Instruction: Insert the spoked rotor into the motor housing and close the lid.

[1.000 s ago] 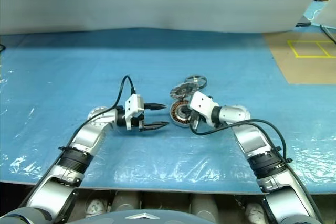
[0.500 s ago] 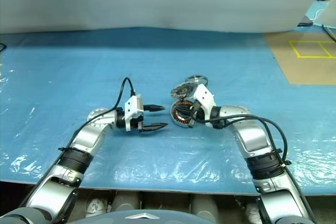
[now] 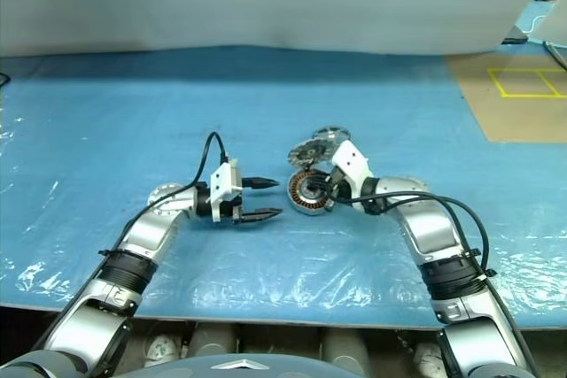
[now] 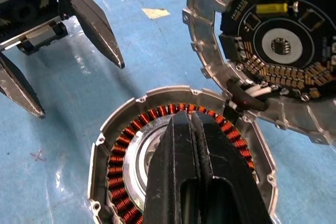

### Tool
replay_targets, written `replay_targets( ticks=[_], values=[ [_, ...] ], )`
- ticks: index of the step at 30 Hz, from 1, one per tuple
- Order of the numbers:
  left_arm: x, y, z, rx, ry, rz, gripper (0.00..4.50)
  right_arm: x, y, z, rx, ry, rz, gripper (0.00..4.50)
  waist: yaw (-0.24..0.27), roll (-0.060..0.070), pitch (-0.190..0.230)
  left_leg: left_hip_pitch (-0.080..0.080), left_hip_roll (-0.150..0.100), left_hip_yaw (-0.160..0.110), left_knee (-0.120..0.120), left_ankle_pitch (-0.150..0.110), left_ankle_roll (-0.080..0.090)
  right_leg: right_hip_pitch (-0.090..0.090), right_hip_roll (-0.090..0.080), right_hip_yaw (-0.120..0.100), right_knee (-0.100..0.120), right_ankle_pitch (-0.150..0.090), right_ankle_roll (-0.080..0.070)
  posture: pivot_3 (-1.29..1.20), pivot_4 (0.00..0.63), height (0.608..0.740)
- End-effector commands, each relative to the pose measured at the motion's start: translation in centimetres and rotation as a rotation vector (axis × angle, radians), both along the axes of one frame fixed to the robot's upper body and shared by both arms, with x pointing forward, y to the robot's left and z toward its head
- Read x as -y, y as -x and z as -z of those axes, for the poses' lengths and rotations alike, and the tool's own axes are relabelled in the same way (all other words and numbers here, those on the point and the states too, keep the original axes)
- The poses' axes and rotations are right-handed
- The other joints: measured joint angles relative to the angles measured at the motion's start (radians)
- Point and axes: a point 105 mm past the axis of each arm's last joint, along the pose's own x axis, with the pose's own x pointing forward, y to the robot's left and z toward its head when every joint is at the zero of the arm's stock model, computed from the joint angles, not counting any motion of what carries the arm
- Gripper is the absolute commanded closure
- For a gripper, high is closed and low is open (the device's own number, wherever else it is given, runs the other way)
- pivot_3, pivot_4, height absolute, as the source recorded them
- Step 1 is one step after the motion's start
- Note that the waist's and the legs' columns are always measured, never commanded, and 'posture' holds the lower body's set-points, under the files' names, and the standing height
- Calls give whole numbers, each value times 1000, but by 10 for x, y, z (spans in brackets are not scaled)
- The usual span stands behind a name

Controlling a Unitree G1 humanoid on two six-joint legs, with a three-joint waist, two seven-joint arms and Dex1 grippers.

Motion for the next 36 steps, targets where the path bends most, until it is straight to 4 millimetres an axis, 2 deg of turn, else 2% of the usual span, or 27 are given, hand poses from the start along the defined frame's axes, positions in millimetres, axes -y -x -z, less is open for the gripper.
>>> replay_targets(
  ticks=[1,9,14,19,22,27,32,36],
  values=[
    [4,1,-7,26,10,21,1469,-1,7,1,17,25,-39,4480,0,0,0,0,0,0,0,0,0,0,0,0,0,0,0,0,150,740],
    [4,1,-7,27,5,21,1469,-1,13,20,10,105,-66,4480,-1,0,0,0,0,0,-1,0,0,0,0,0,0,0,0,0,150,740],
    [3,0,-6,24,2,16,1469,6,20,45,92,315,-151,4480,-1,0,0,1,0,0,-1,0,0,0,0,0,0,0,0,0,150,740],
    [2,0,-4,21,1,12,1469,7,22,61,168,459,-226,4480,-1,-1,-1,3,0,0,-1,0,0,3,0,0,0,0,0,0,150,740],
    [2,0,-4,22,1,10,1469,6,17,67,175,476,-223,4480,-4,-3,-3,8,0,0,-1,0,0,6,0,1,0,0,0,0,150,740],
    [1,-1,-4,26,1,4,1469,9,9,63,155,429,-172,4480,-6,-5,-4,17,0,0,-2,-3,4,14,0,1,-1,0,0,0,150,740],
    [1,-1,-3,23,6,0,1469,-1,9,28,55,141,-89,4480,-1,-4,-4,15,0,0,-4,-3,4,14,0,0,-2,0,-1,0,150,740],
    [0,-1,0,15,9,-4,1469,-8,11,2,-2,-19,-74,4480,-2,-4,-4,4,0,1,-4,0,0,3,0,0,-3,0,-1,0,150,740]
  ],
)
